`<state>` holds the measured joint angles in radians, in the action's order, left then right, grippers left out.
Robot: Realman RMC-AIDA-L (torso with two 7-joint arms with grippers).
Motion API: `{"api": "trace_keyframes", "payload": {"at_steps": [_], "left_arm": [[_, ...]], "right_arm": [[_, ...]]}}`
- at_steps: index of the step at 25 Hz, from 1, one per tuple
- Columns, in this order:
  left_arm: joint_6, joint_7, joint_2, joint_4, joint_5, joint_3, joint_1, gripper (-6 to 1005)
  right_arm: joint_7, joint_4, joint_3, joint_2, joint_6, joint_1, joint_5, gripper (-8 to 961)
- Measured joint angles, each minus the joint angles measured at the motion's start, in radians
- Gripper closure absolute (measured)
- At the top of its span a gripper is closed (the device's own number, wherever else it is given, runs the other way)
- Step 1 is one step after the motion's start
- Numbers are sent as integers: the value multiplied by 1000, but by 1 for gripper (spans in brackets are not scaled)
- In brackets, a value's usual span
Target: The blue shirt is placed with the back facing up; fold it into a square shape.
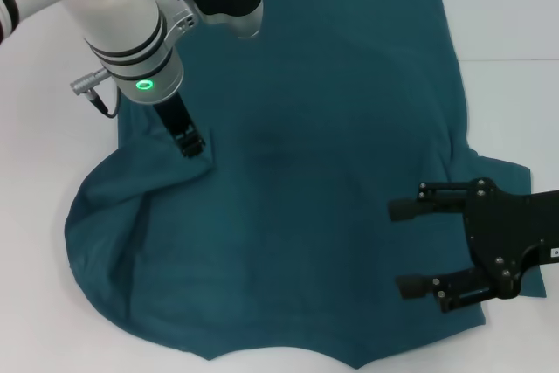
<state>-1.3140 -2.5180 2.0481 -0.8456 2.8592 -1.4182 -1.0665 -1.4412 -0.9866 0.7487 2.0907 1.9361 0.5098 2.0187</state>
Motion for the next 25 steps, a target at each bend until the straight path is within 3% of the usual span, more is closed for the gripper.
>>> {"api": "trace_keyframes", "payload": {"at_steps": [2, 6, 11, 20, 25], "left_arm": [[6, -11, -8, -8, 0, 3, 9, 706], [12, -26, -47, -17, 0, 28, 47, 540], [36, 1, -94, 0, 0, 199, 105, 334], [75, 113, -94, 121, -2, 427, 143, 162], [112, 132, -84, 170, -2, 467, 146, 86]], "right_arm": [[1, 0, 0, -1, 0, -1, -2, 47], [2, 0, -4, -1, -1, 1, -2, 47], [-3, 0, -10, -1, -2, 7, -2, 47], [-9, -1, -10, 1, -9, 24, -1, 47], [-10, -1, -2, 3, -14, 27, -8, 48]]}}
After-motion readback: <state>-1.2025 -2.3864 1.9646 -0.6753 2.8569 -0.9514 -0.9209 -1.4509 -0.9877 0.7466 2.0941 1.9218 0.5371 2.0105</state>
